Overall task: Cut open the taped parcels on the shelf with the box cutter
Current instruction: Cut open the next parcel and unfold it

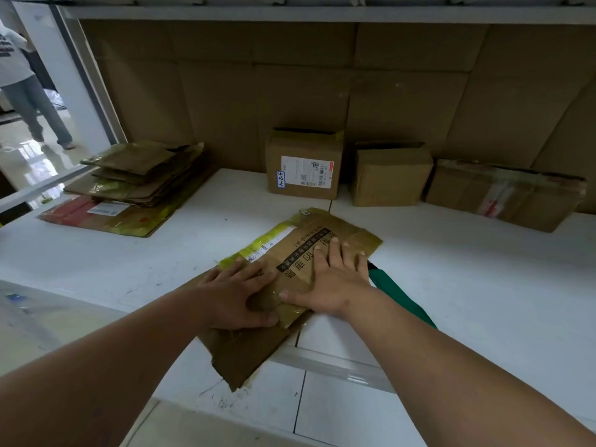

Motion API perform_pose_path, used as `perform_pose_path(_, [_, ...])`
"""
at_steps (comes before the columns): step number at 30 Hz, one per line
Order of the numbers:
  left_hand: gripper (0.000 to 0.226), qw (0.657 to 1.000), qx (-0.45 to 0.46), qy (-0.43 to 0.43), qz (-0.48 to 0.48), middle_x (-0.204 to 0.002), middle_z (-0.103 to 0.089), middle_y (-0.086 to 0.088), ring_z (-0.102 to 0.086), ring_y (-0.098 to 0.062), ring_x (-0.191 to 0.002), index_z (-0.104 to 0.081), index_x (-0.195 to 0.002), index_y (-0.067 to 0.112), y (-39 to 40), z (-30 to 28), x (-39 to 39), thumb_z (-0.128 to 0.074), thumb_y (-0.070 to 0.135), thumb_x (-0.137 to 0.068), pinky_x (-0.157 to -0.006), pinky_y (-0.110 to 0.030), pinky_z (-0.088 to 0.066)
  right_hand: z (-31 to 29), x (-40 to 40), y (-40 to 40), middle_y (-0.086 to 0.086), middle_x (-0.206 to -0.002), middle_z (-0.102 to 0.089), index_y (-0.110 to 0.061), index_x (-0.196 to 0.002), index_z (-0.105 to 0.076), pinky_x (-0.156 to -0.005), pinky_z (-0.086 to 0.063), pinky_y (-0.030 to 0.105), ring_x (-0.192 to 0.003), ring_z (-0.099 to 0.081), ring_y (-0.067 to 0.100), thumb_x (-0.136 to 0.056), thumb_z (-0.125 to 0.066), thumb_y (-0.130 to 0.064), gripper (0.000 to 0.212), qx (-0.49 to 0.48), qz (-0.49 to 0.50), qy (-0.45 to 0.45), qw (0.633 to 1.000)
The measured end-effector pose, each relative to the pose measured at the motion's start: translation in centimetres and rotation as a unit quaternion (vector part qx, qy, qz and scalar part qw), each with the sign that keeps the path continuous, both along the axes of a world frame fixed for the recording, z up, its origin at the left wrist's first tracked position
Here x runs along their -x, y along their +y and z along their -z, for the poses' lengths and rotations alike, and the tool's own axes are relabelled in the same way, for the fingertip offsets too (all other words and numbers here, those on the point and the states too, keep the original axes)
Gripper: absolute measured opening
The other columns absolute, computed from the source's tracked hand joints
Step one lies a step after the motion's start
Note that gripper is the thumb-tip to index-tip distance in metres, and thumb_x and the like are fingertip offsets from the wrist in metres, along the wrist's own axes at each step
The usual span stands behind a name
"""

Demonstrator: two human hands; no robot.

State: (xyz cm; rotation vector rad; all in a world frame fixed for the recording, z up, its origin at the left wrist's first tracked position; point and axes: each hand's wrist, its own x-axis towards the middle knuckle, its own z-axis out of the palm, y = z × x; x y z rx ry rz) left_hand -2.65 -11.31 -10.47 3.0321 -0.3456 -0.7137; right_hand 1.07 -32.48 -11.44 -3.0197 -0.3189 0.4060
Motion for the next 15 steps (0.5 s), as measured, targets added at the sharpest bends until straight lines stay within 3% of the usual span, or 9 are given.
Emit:
perform_pose_path(5, [0.112, 0.999, 0.035, 0.011, -0.017, -0.16, 0.021, 0.017, 0.019, -0.017, -0.148, 0.011, -0.152, 0.041, 0.8, 0.0, -0.5, -0.051, 0.085, -0.07, -0.12, -0.048, 0.002, 0.3, 1.1, 2.4, 0.011, -0.157, 0.033, -0.022, -0.154, 0.017, -0.115, 0.017, 0.057, -0.143, 0.033, 0.036, -0.055, -0.037, -0.098, 0.136, 0.005, 0.01, 0.03, 0.999])
perform_pose_path(8, [0.105, 0.986, 0.151, 0.031, -0.069, -0.162, 0.008, 0.015, 0.004, -0.019, -0.15, -0.002, -0.155, 0.038, 2.4, -0.5, -1.5, -0.06, 0.075, -0.075, -0.12, -0.049, -0.009, 0.8, 1.4, 2.7, 0.007, -0.154, 0.04, -0.024, -0.152, 0.024, -0.114, 0.02, 0.057, -0.139, 0.039, 0.033, -0.055, -0.038, -0.098, 0.137, -0.001, 0.018, 0.05, 0.999])
perform_pose_path(9, [0.099, 0.983, 0.158, 0.0, -0.089, -0.163, 0.005, 0.013, -0.002, -0.022, -0.149, -0.004, -0.155, 0.038, 3.0, -0.3, -1.7, -0.055, 0.075, -0.078, -0.119, -0.051, -0.012, 0.9, 1.4, 2.6, 0.006, -0.152, 0.043, -0.025, -0.151, 0.026, -0.113, 0.02, 0.056, -0.138, 0.041, 0.032, -0.054, -0.038, -0.099, 0.137, -0.005, 0.02, 0.059, 0.998])
perform_pose_path(11, [0.093, 0.989, 0.087, -0.057, -0.107, -0.163, 0.008, 0.008, -0.001, -0.027, -0.15, 0.002, -0.154, 0.037, 4.1, 0.5, -1.7, -0.037, 0.081, -0.082, -0.116, -0.055, -0.014, 1.0, 1.4, 2.5, 0.004, -0.15, 0.045, -0.026, -0.149, 0.028, -0.113, 0.021, 0.056, -0.136, 0.044, 0.03, -0.054, -0.038, -0.1, 0.137, -0.008, 0.024, 0.07, 0.997])
perform_pose_path(13, [0.099, 0.992, 0.04, -0.046, -0.109, -0.163, 0.014, 0.005, 0.005, -0.025, -0.15, 0.013, -0.153, 0.036, 4.9, 1.9, -1.4, -0.021, 0.087, -0.075, -0.117, -0.052, -0.008, 1.1, 1.2, 2.6, 0.004, -0.151, 0.044, -0.027, -0.15, 0.027, -0.113, 0.022, 0.055, -0.137, 0.043, 0.029, -0.053, -0.038, -0.1, 0.138, -0.006, 0.026, 0.074, 0.997])
perform_pose_path(15, [0.099, 0.994, 0.034, -0.037, -0.102, -0.163, 0.016, 0.004, 0.009, -0.021, -0.15, 0.018, -0.152, 0.036, 5.2, 2.7, -1.4, -0.019, 0.088, -0.076, -0.119, -0.049, -0.004, 0.9, 1.1, 2.6, 0.005, -0.155, 0.038, -0.027, -0.152, 0.024, -0.113, 0.022, 0.054, -0.141, 0.037, 0.03, -0.052, -0.039, -0.1, 0.138, 0.005, 0.026, 0.075, 0.997])
